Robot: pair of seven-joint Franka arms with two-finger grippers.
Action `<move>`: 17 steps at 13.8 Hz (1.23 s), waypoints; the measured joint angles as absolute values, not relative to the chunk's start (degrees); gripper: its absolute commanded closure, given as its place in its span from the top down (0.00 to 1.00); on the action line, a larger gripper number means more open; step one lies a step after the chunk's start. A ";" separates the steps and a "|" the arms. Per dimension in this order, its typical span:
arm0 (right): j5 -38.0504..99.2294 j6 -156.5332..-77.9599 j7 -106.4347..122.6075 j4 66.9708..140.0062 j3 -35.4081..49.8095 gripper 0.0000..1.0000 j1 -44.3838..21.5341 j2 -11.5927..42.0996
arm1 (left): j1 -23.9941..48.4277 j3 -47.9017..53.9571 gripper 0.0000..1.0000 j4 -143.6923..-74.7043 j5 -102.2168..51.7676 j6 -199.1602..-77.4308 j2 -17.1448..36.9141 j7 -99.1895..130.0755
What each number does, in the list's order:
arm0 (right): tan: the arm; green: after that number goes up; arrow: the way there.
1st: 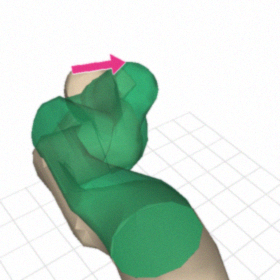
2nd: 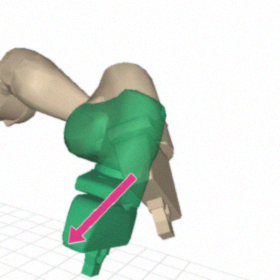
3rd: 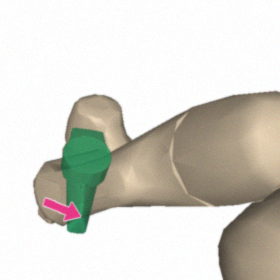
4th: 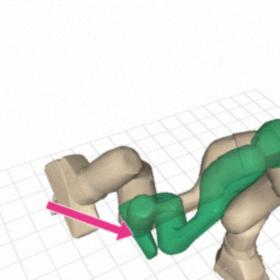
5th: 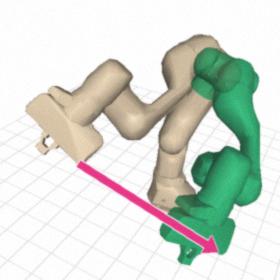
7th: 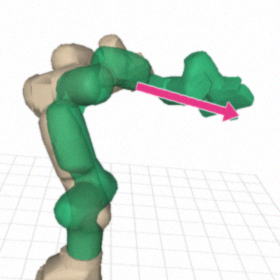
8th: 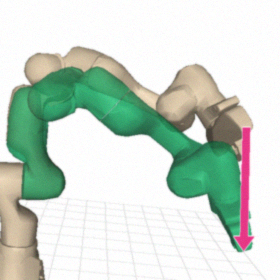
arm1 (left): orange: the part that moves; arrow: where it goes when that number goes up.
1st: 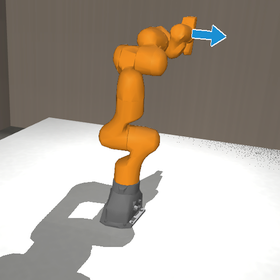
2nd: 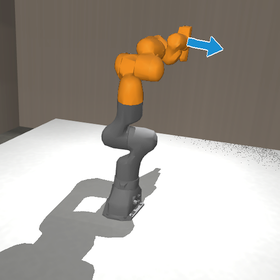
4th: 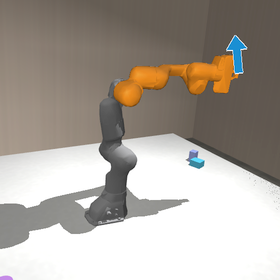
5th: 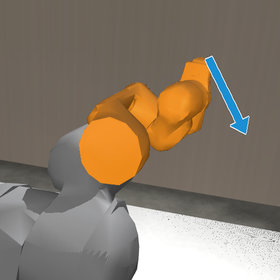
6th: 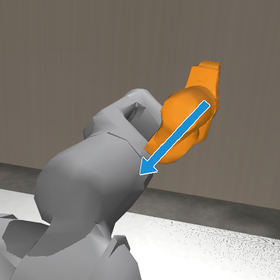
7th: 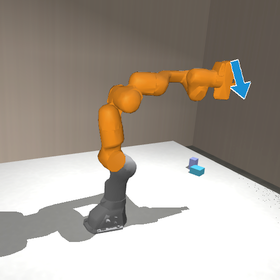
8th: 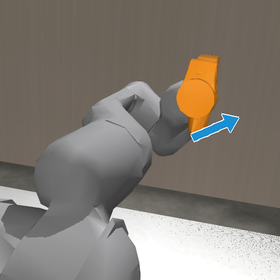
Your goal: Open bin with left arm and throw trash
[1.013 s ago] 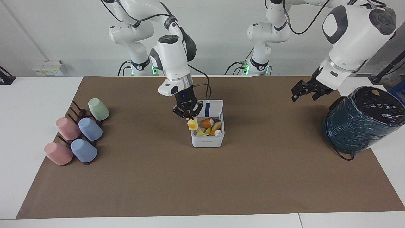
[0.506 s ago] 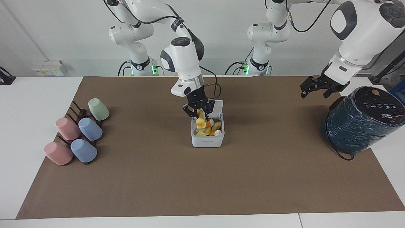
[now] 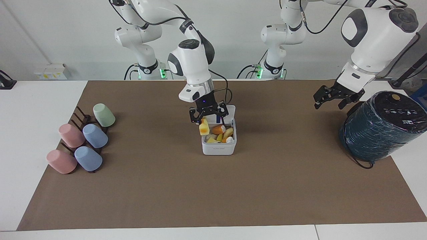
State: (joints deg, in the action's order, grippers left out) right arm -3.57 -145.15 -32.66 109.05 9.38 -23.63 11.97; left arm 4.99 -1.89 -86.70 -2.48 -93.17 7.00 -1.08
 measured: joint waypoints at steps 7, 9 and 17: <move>-3.57 -145.87 -33.63 108.61 9.70 1.00 -25.18 11.97 | 4.99 -1.86 1.00 -87.74 -2.46 -93.43 6.14 -1.16; -3.57 -146.81 -33.66 108.54 9.69 1.00 -25.17 11.97 | 4.99 -1.86 1.00 -87.78 -2.45 -93.47 6.12 -1.17; -3.56 -146.47 -34.29 107.86 9.18 1.00 -23.75 11.59 | 4.99 -1.76 1.00 -87.79 -2.41 -94.04 6.07 -1.22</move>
